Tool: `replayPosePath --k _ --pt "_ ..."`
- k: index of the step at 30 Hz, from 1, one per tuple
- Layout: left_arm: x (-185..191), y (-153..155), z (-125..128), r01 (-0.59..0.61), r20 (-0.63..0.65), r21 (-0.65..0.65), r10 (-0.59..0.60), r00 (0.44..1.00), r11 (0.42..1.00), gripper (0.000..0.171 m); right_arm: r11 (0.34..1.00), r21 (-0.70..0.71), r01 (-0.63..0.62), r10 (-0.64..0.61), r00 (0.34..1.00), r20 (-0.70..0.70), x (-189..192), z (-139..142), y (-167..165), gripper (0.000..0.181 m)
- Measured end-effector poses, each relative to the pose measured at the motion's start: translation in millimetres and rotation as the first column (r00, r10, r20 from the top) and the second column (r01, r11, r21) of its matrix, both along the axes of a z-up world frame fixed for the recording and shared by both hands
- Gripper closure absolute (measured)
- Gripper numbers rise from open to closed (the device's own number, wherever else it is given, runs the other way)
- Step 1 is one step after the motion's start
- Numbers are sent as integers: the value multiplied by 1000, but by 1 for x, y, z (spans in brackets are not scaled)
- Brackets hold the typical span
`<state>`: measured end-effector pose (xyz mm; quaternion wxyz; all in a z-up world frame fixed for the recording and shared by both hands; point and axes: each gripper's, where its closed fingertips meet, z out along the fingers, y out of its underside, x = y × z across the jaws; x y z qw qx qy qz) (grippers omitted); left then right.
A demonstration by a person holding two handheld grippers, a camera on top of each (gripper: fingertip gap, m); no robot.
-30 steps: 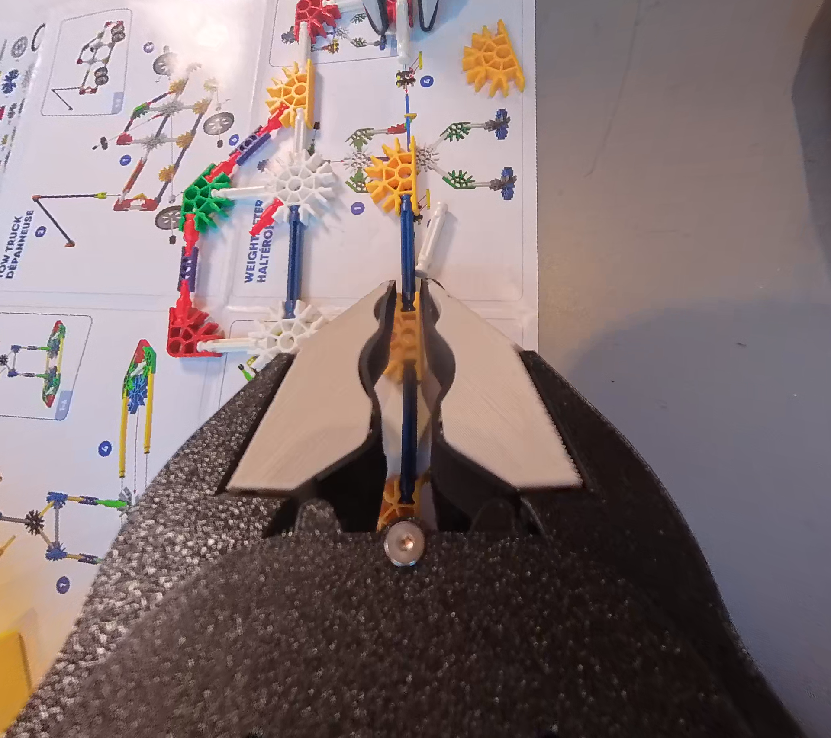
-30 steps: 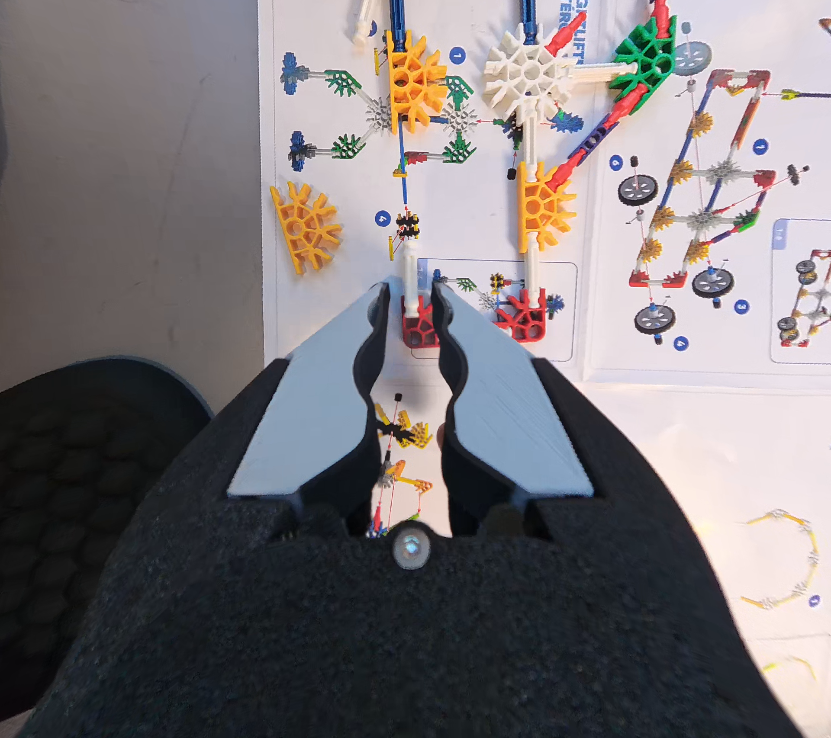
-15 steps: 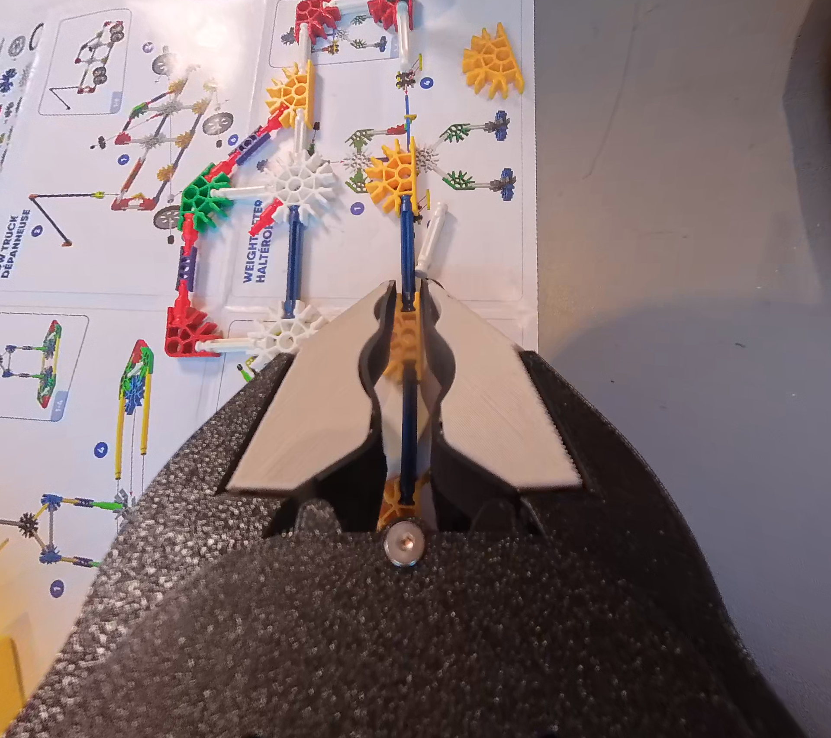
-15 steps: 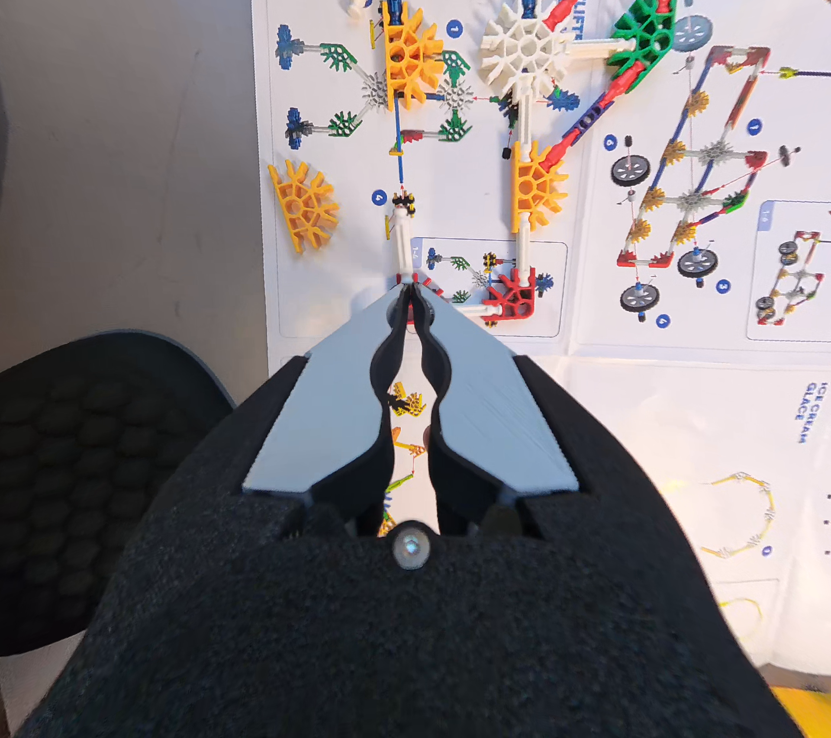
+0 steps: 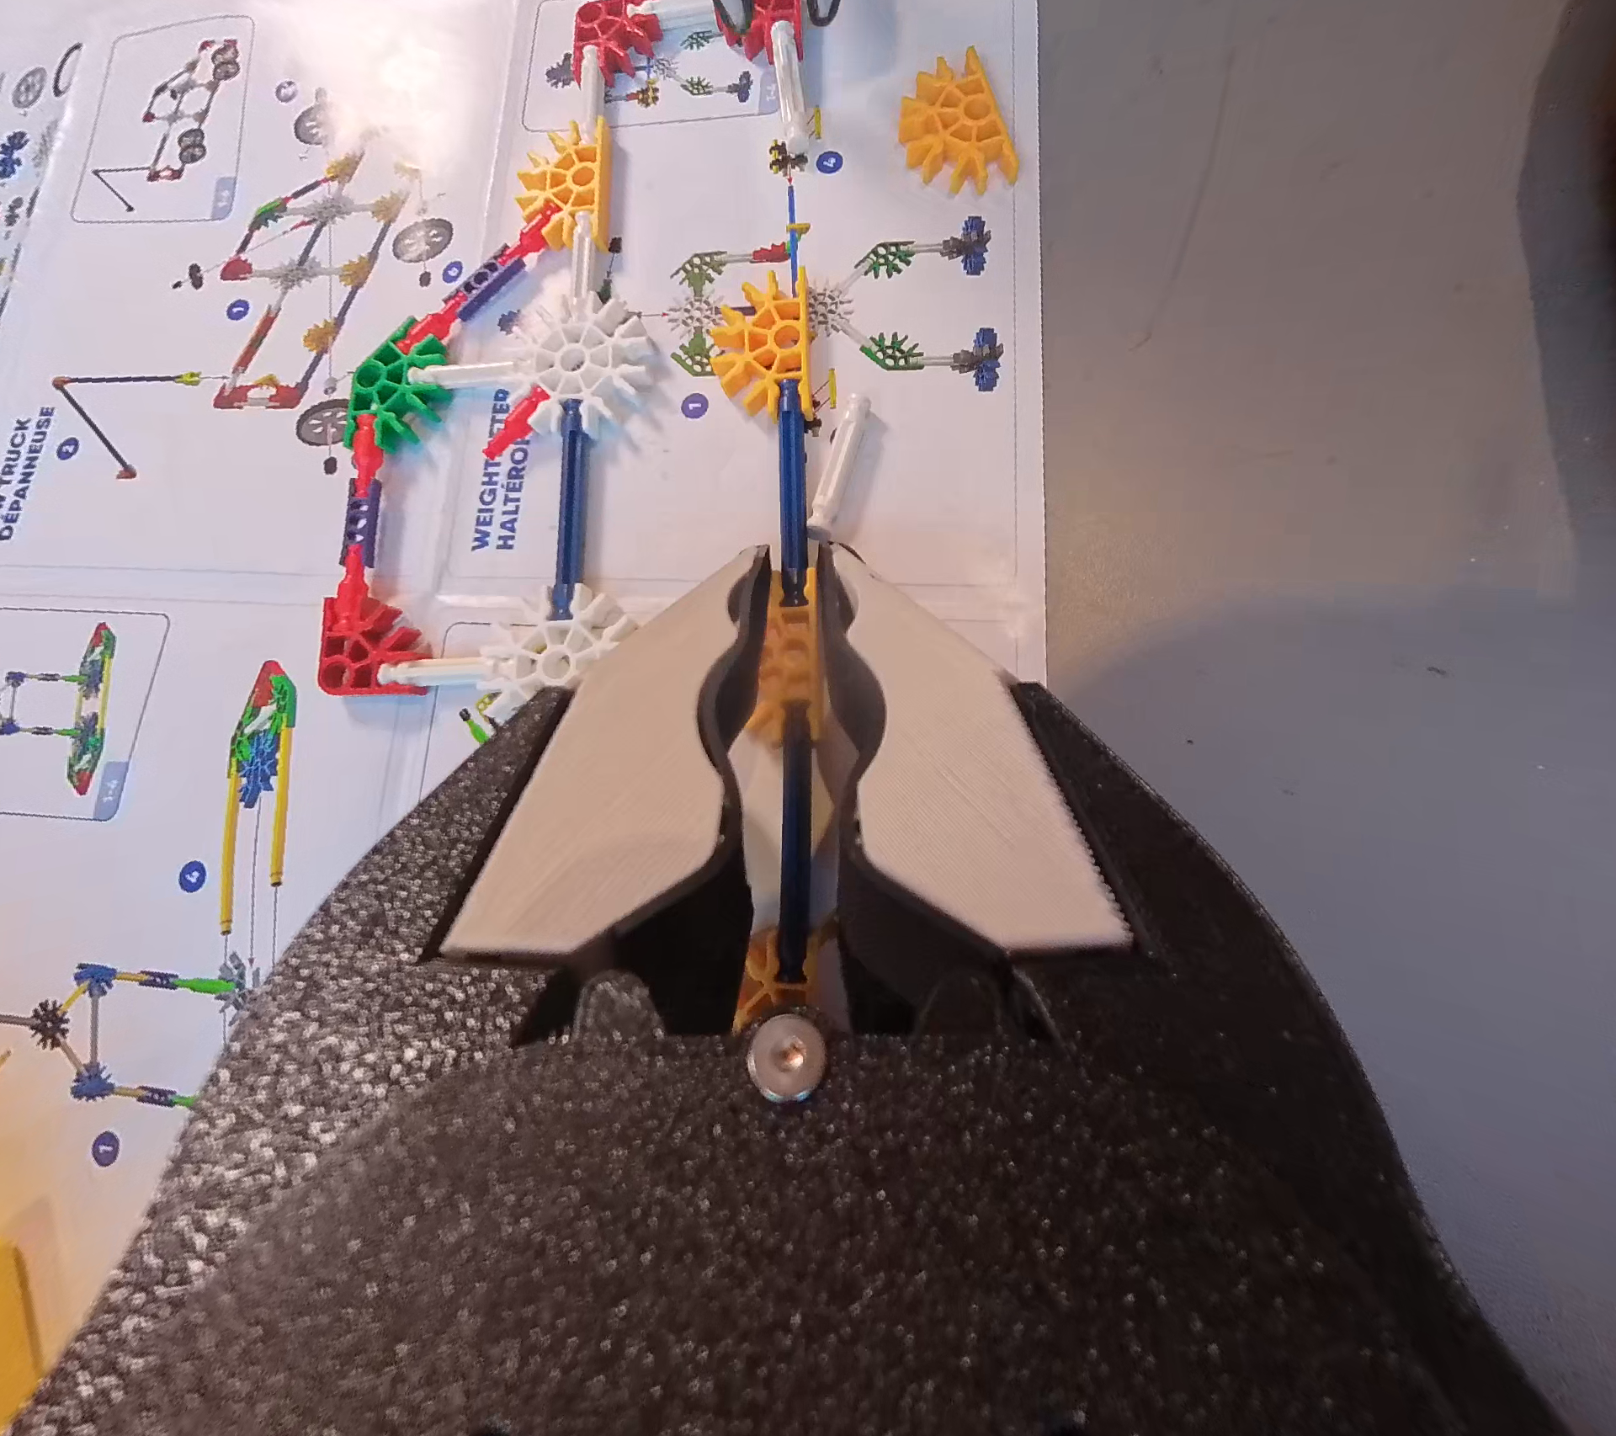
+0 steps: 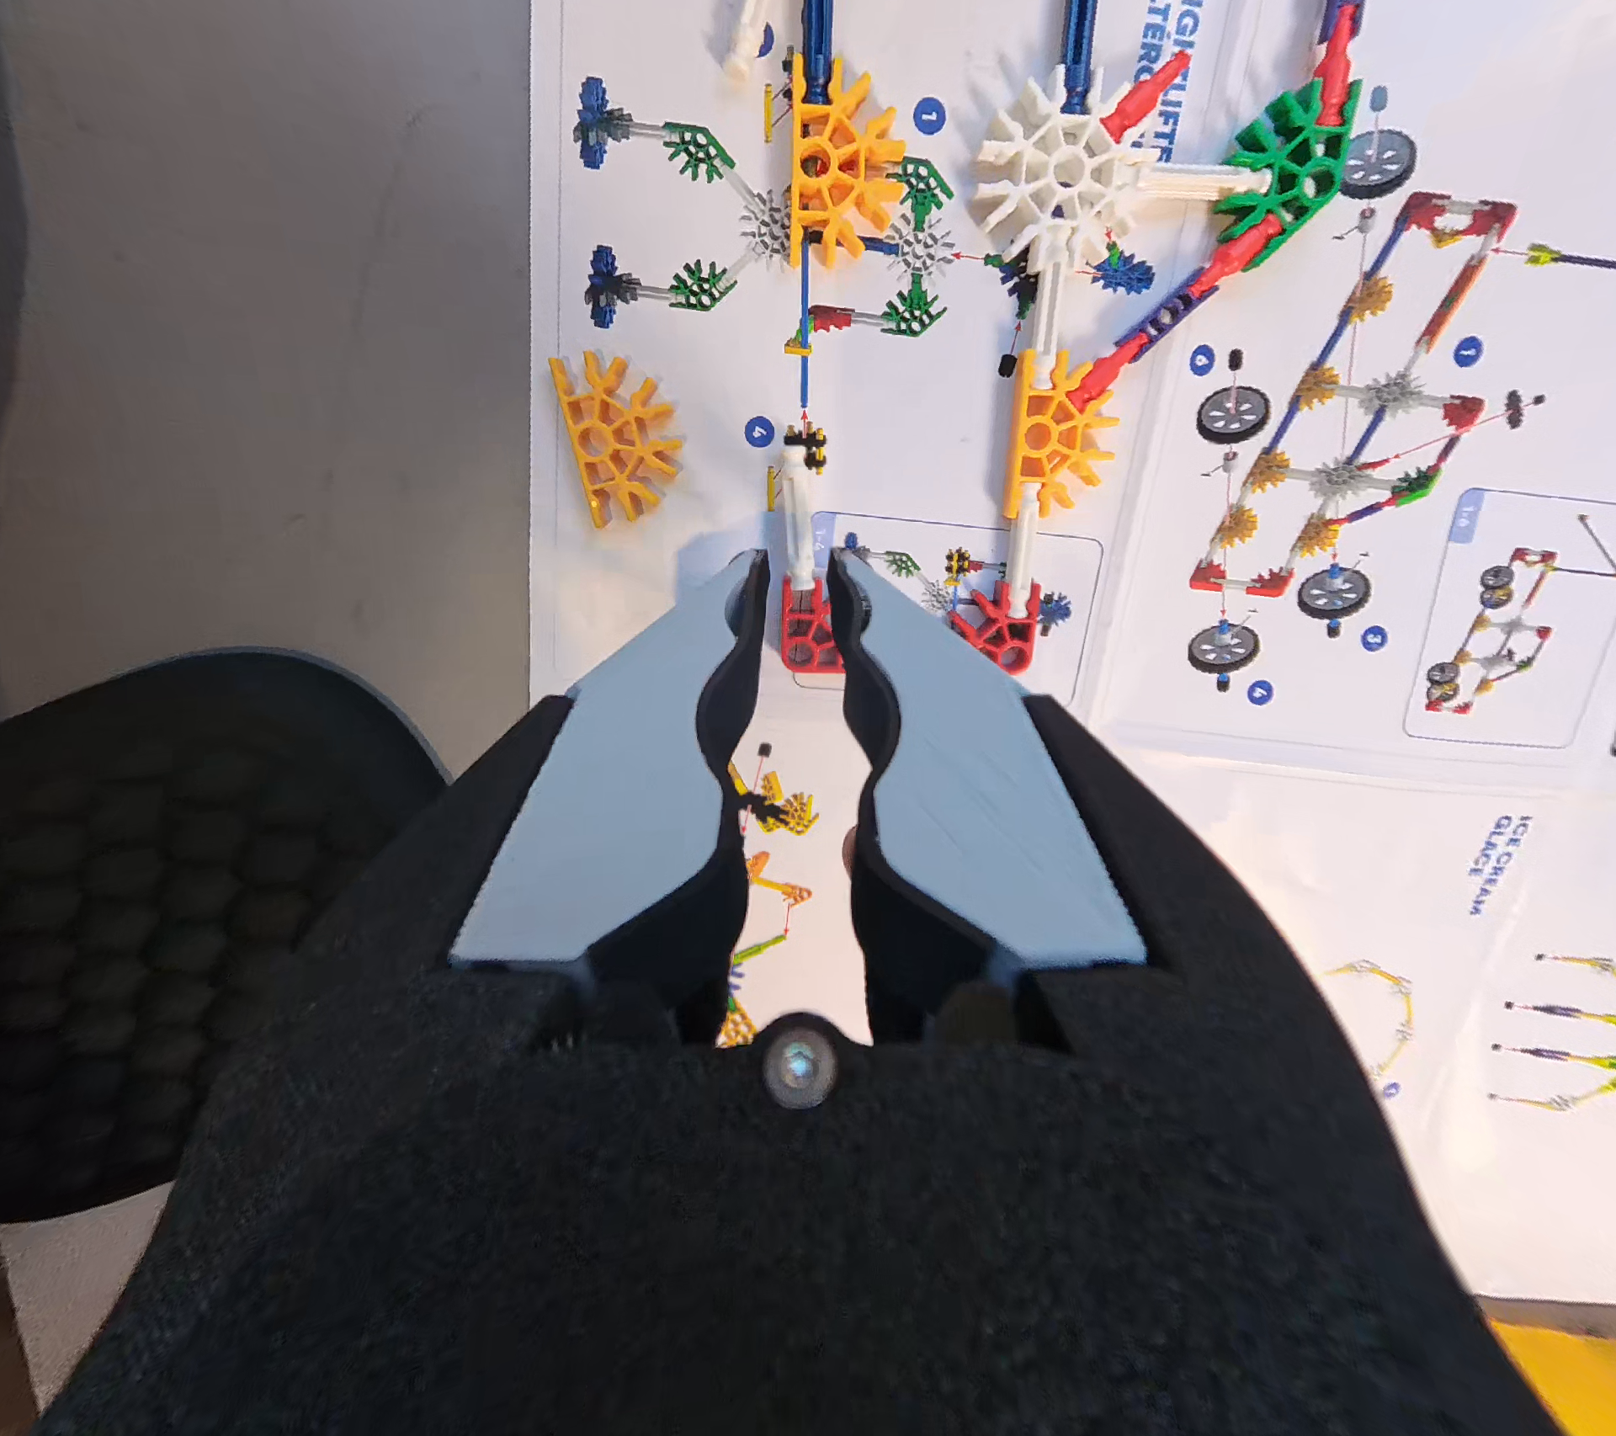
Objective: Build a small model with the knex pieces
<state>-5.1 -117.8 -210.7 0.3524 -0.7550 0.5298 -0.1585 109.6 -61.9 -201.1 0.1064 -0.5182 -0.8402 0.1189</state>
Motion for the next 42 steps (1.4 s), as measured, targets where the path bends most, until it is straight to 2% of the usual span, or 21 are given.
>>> replayPosePath --k 5,24,26,31,35,42 --pt "0 0 0 0 -1 2 0 1000 1000 163 1000 12 5 -5 1000 21 2 -4 2 181" --pt "0 0 0 2 2 -2 -2 1000 1000 163 998 9 65 -65 996 57 10 -6 6 181" --pt "2 -1 3 4 15 -5 -4 1000 1000 153 998 15 64 -65 996 67 10 -6 6 181" --pt "38 9 35 -25 200 -44 33 979 999 148 996 11 86 -86 995 50 10 -5 6 181" --pt "81 25 41 -29 212 -55 41 976 998 149 993 9 115 -116 993 25 10 -5 6 181" --pt "110 41 13 -53 100 -129 66 993 990 153 985 -8 174 -174 983 -54 15 -2 10 180"
